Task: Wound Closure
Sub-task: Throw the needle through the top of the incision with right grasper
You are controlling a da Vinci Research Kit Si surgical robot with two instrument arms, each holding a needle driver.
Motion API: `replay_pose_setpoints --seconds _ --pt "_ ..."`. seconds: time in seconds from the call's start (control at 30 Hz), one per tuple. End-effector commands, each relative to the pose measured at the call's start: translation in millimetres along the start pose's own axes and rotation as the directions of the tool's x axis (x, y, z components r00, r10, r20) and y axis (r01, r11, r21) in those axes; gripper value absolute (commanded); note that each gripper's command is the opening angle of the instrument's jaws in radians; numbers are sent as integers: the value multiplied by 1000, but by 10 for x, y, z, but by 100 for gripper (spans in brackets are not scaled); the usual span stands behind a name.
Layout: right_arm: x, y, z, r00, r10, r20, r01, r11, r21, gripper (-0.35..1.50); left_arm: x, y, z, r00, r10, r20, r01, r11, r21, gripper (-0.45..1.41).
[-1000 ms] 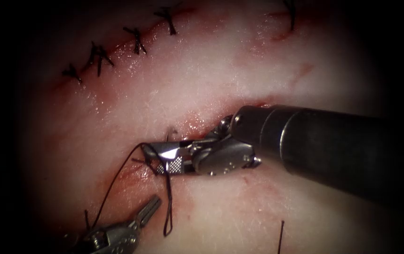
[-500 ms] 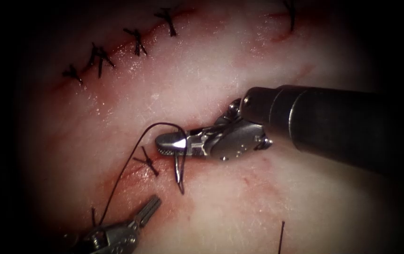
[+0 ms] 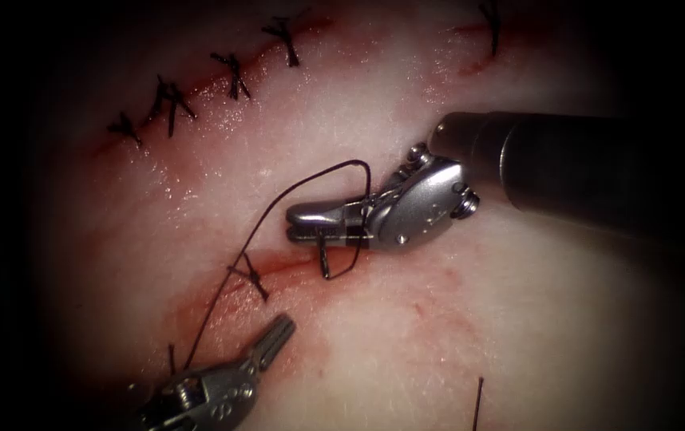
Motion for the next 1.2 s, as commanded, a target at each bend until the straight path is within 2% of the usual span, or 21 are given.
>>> replay_pose_setpoints --seconds 0.03,0.23,0.27,0.4,0.43,0.83,0.87,0.97,1.03,1.13,1.2 --pt "-8 3 5 1000 -3 -1 3 1000 -1 -35 0 2 8 1000 0 -4 0 1000 -2 -33" --pt "-9 13 5 999 47 -8 -47 999 -5 -35 2 2 36 1000 -7 -5 7 1000 0 -33" --pt "-10 18 7 998 57 -14 -57 998 -5 -35 -4 3 49 1000 -6 -4 6 1000 2 -33" --pt "-9 20 11 998 64 -17 -64 998 -6 -35 -13 3 60 1000 0 4 0 1000 -4 -33" --pt "-6 19 16 998 63 -24 -63 998 -1 -35 -25 5 66 1000 10 12 -10 1000 -16 -33" --pt "-2 23 24 994 109 -13 -108 993 52 -35 -82 32 58 998 20 63 -15 997 -74 -33" --pt "-4 24 24 990 139 -9 -138 988 65 -35 -93 37 52 997 23 72 -17 997 -82 -33" --pt "-6 24 24 985 174 -9 -173 983 67 -35 -99 38 49 997 19 81 -12 996 -84 -33" --pt "-9 25 26 961 277 -1 -276 959 69 -35 -104 36 48 996 22 82 -15 996 -83 -33" --pt "-11 26 33 892 452 15 -451 889 82 -35 -102 36 48 996 21 83 -14 997 -82 -33" --pt "-13 25 36 877 481 12 -480 871 103 -35 -100 37 47 996 20 84 -13 997 -81 -33"
